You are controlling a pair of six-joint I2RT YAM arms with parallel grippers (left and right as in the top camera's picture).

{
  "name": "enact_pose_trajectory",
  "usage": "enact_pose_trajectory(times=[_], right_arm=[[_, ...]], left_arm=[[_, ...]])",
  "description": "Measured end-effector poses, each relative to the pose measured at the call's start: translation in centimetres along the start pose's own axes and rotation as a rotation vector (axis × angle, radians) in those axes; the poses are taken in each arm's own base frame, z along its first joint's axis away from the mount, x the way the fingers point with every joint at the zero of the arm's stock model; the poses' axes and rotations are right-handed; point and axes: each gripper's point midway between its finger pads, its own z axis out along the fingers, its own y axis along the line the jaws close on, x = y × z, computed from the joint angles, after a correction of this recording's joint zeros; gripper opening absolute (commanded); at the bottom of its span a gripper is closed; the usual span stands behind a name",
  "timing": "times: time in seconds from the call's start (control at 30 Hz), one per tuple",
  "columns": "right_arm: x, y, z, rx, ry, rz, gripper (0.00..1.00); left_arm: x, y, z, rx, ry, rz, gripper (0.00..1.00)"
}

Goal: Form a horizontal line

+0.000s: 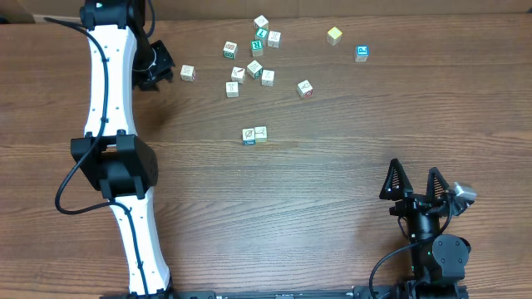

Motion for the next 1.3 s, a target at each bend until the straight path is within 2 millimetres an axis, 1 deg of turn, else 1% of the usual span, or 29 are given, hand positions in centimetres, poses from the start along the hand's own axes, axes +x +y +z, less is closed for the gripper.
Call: enact_pose_trajectory(times=[0.03,0.17,0.43,0.5,0.57,0.67,0.73,0.77,0.8,0.87,0.97,1.03,1.07,1.1,1.13,1.2,1.23,1.27,1.3], right_arm=[[0.0,0.0,0.0,0.001,0.001,0.000,1.00],[0.0,0.0,0.0,0.000,0.000,0.000,1.00],[0.0,0.0,0.0,0.001,0.000,0.000,1.00],[-0.3,-0.1,0.0,0.009,-0.014,0.001,1.00],[-1.2,-0.1,0.0,0.013,-0.054,0.002,1.00],[-2.3,0.6,-0.1,-0.016,-0.099,0.005,1.00],[-2.2,1.5,-0.1,-0.065,-0.085,0.003,1.00],[-1.6,1.7,-0.2,-0.080,-0.048,0.002,1.00],[-1.4,2.0,-0.2,-0.090,-0.033,0.000,1.00],[-1.8,2.4,-0.6,-0.087,0.010,-0.001,1.00],[-5.5,4.4,-1.6,-0.096,0.012,-0.016,1.00],[-10.1,6.7,-2.5,-0.113,-0.018,-0.030,1.00],[-10.9,7.2,-2.7,-0.104,0.006,-0.034,1.00],[-12.2,7.8,-2.7,-0.099,0.019,-0.038,1.00],[-13.5,8.6,-2.6,-0.092,0.040,-0.049,1.00],[-15.5,9.6,-2.1,-0.079,0.081,-0.068,1.00],[-17.0,10.6,-1.3,-0.068,0.126,-0.082,1.00],[-17.4,10.9,-1.1,-0.062,0.151,-0.090,1.00],[-18.2,11.4,-0.7,-0.058,0.177,-0.096,1.00]], left_arm=[[0.0,0.2,0.0,-0.001,0.002,-0.006,1.00],[-0.3,0.6,-0.1,-0.002,0.001,-0.011,1.00],[-0.3,0.6,-0.1,-0.002,0.001,-0.010,1.00],[-0.3,0.6,-0.1,-0.002,0.001,-0.010,1.00],[-0.3,0.6,-0.1,-0.002,0.001,-0.010,1.00],[-0.3,0.6,-0.1,-0.002,0.001,-0.010,1.00],[-0.3,0.6,-0.1,-0.002,0.001,-0.010,1.00],[-0.3,0.6,-0.1,-0.002,0.001,-0.010,1.00],[-0.3,0.6,-0.1,-0.002,0.001,-0.010,1.00],[-0.3,0.6,-0.1,-0.002,0.001,-0.010,0.99],[-0.3,0.6,-0.1,-0.001,0.001,-0.010,1.00],[-0.3,0.6,-0.1,0.001,0.002,-0.010,1.00],[-0.2,0.6,-0.1,0.001,0.003,-0.010,1.00],[-0.2,0.6,-0.1,0.001,0.002,-0.010,1.00],[-0.2,0.6,-0.1,0.002,0.003,-0.010,1.00],[-0.3,0.6,-0.1,0.002,0.002,-0.010,1.00],[-0.3,0.6,-0.1,0.002,0.002,-0.010,1.00],[-0.3,0.6,-0.1,0.003,0.002,-0.010,0.99],[-0.2,0.6,-0.1,0.003,0.004,-0.010,1.00]])
